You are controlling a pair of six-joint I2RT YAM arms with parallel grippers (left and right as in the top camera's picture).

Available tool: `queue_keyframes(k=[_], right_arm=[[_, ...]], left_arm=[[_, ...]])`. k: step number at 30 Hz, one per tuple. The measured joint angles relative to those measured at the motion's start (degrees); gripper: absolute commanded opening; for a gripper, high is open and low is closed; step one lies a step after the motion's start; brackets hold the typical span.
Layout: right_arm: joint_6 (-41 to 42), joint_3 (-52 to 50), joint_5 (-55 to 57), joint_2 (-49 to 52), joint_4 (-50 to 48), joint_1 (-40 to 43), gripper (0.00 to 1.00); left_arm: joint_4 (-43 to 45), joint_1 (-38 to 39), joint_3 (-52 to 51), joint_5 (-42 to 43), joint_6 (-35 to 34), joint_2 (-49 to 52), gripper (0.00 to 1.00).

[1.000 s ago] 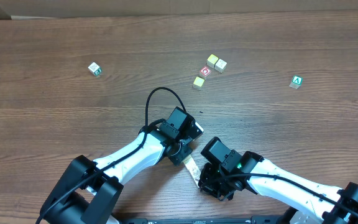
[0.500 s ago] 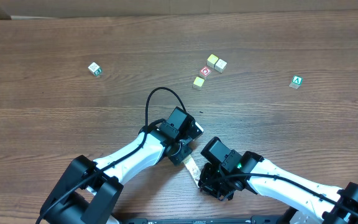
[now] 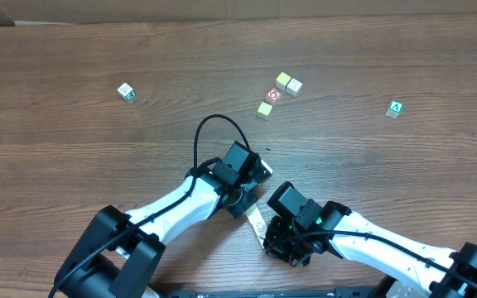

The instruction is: Flip 4 blocks

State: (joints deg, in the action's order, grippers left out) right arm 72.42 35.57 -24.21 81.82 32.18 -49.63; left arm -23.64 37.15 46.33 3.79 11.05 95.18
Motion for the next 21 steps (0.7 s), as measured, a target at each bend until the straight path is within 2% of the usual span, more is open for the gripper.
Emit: queue_keyframes(k=[21], right_arm=[[2.36, 0.00, 1.11, 0.00, -0.66, -2.27, 0.04]], left_arm=[[1.16, 0.02, -0.17, -0.37, 3.04, 0.07, 0.04]])
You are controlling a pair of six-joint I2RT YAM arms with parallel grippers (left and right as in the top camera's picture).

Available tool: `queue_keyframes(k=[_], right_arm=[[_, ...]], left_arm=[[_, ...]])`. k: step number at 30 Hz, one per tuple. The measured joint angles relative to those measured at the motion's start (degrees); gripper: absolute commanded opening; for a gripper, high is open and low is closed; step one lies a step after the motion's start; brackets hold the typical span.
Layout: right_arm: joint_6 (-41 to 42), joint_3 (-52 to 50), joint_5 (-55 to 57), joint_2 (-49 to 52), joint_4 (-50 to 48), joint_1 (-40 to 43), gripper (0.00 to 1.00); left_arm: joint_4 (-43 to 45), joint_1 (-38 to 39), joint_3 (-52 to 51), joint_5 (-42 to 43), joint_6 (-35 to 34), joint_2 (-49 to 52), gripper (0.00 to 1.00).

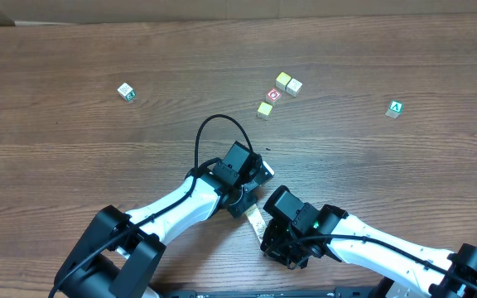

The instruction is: Flip 4 blocks

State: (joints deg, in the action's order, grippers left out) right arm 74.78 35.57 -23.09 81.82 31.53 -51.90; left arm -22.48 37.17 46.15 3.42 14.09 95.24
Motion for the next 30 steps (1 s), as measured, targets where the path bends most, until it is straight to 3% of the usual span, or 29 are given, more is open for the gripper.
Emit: queue_keyframes(k=[30], right_arm=[[0.24, 0.00, 3.61, 0.00, -0.35, -0.02, 0.04]], left_arm=[[1.14, 0.00, -0.04, -0.26, 1.16, 0.20, 0.04]])
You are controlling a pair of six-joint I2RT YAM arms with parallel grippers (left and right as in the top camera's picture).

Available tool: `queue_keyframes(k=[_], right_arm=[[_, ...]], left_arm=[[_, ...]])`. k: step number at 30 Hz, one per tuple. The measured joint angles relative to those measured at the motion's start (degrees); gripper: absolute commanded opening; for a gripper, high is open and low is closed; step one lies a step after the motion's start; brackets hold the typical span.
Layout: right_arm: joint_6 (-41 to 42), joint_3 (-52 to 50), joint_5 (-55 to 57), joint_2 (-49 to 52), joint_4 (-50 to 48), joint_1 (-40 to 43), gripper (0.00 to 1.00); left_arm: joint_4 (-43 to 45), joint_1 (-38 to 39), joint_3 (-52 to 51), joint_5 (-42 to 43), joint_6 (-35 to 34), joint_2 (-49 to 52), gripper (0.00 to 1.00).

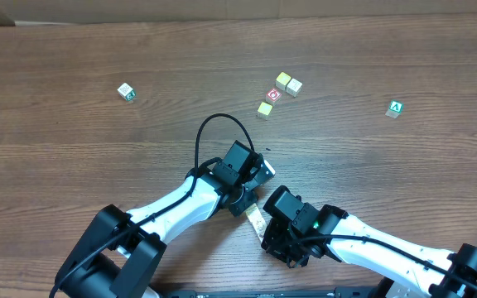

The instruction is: Flip 4 blocks

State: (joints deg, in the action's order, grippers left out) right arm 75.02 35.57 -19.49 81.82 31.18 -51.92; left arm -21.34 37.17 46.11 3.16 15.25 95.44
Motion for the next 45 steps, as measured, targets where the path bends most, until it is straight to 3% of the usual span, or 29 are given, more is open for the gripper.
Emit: queue_keyframes(k=[12, 45], right_arm=[[-0.02, 0.00, 0.02, 0.00, -0.11, -0.22, 0.04], [1.46, 0.00, 0.90, 0.00, -3.06, -2.23, 0.04]], left_arm=[[0.70, 2.25, 0.00, -3.48, 1.75, 0.00, 0.04], [2.73, 2.62, -0.04, -3.19, 1.70, 0.37, 0.04]])
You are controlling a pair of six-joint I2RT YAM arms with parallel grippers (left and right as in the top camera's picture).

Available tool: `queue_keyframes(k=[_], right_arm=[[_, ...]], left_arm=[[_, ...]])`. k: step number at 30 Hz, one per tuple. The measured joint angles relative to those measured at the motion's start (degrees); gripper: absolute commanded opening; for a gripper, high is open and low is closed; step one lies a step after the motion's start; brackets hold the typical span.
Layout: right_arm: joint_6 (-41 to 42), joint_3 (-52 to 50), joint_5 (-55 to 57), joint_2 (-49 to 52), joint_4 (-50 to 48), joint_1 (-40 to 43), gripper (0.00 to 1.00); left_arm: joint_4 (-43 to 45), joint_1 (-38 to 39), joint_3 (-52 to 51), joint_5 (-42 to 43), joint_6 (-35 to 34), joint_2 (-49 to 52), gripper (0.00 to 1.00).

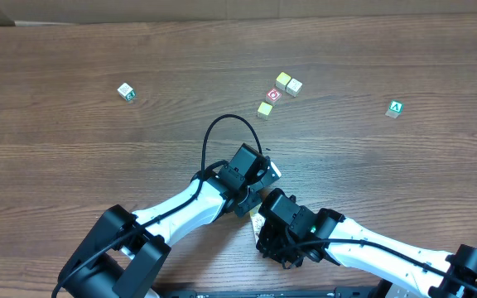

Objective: Flip 4 blocks
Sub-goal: 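Open both grippers and pull them away from the block row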

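Several small blocks lie on the wooden table [73, 165]. A white-green block [125, 91] sits far left. A cluster at the middle back holds a pale green block [282, 80], a cream block [294, 86], a red-faced block [273, 95] and a yellow block [264, 108]. A green block with an A [395, 108] lies far right. My left gripper [262, 171] hovers well short of the cluster, its fingers hidden under the wrist. My right gripper [267, 238] sits close behind it near the front edge, with its fingers hidden too. Neither touches a block.
A black cable [222, 132] loops up from the left wrist. A pale strip [255, 222] shows on the table between the two wrists. The two arms lie close together at the front middle.
My left gripper has shifted a little to the right, toward the right arm. My right gripper has edged slightly left and nearer the front edge. No block has moved.
At every earlier moment both grippers were low at the front middle, away from all blocks. The right gripper crept leftward between moments, and the left one stayed put until its small shift right by now. The blocks kept their places and faces throughout.
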State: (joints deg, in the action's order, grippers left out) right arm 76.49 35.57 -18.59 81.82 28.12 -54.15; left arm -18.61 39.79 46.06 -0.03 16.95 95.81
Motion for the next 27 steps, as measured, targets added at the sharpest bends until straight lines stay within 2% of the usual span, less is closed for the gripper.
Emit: queue_keyframes(k=[13, 27], right_arm=[[0.00, 0.00, -0.04, 0.00, 0.50, 0.00, 0.04], [-0.02, 0.00, 1.64, -2.54, 6.32, 0.00, 0.04]], left_arm=[[0.00, -0.61, 0.00, 0.13, -4.02, 0.00, 0.04], [0.00, -7.65, 0.04, 0.85, -11.93, 0.11, 0.04]])
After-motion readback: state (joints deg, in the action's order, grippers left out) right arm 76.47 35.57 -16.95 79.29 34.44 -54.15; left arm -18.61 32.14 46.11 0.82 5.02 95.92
